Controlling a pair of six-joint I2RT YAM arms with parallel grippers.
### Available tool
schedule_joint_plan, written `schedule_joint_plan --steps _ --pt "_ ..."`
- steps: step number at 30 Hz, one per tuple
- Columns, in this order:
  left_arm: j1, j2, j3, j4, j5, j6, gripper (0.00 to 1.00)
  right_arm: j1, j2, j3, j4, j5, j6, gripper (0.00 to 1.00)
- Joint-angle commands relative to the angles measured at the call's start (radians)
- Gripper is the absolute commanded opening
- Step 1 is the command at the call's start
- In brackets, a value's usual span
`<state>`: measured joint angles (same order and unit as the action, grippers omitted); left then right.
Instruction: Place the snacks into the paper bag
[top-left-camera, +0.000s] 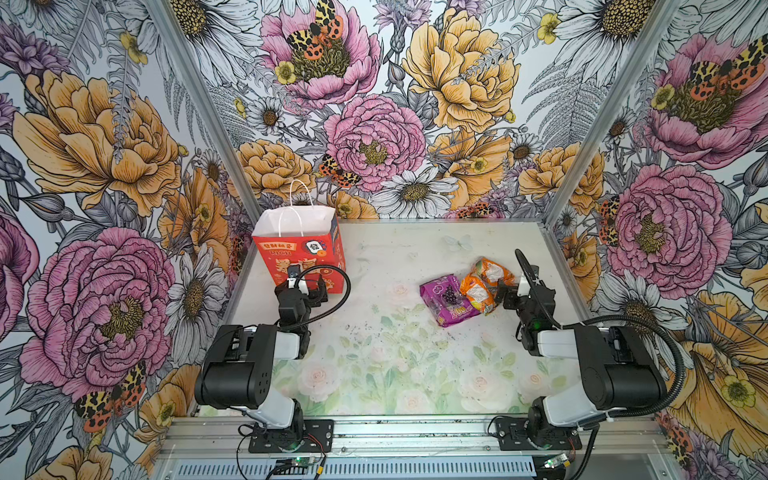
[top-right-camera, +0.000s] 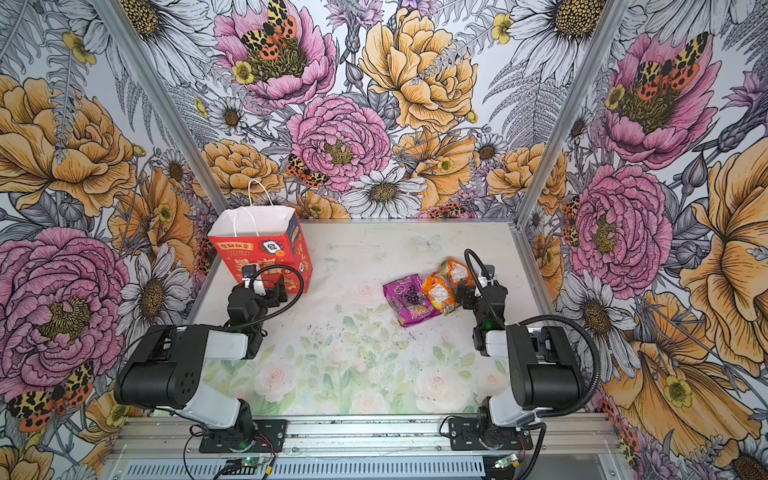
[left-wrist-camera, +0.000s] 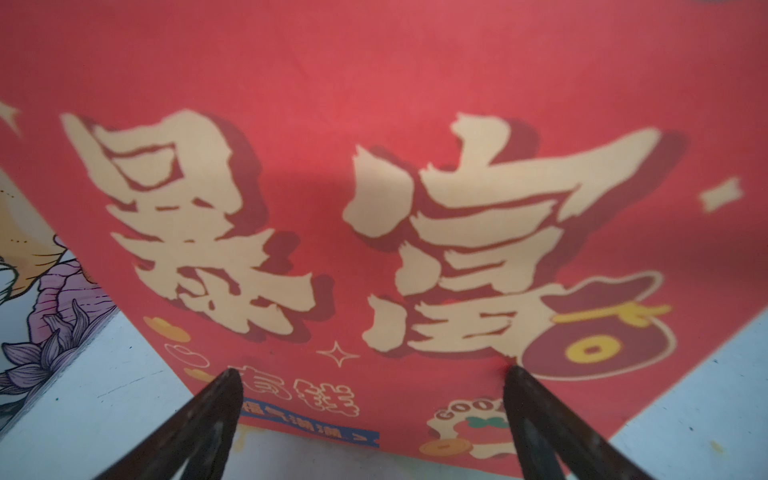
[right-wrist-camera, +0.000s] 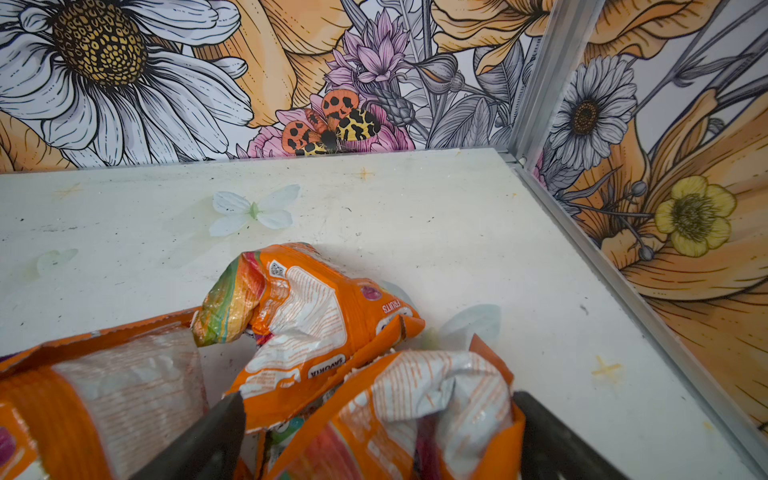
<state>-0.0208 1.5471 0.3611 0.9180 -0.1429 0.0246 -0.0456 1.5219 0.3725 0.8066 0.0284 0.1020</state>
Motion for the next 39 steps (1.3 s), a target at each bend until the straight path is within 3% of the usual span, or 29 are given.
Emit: schedule_joint_plan --steps 1,21,27,33,39 --pt "0.012 0.006 0.015 0.031 -0.018 -0.020 0.99 0.000 0.015 0.026 0.052 -0.022 -0.019 1.00" --pt "0.009 0.006 0.016 0.031 -0.022 -0.019 0.99 0.001 0.014 0.023 0.057 -0.022 -0.021 1.00" --pt "-0.011 0.004 -0.016 0.090 0.030 0.025 0.99 0.021 0.000 -0.028 0.135 -0.037 -0.052 0.98" --pt "-0.085 0.034 -0.206 0.496 -0.058 0.086 0.99 0.023 -0.074 -0.021 0.059 -0.047 -0.060 0.98" --pt "-0.206 -0.106 -0.250 0.486 -0.230 0.185 0.99 0.026 -0.186 0.048 -0.186 -0.097 -0.051 0.97"
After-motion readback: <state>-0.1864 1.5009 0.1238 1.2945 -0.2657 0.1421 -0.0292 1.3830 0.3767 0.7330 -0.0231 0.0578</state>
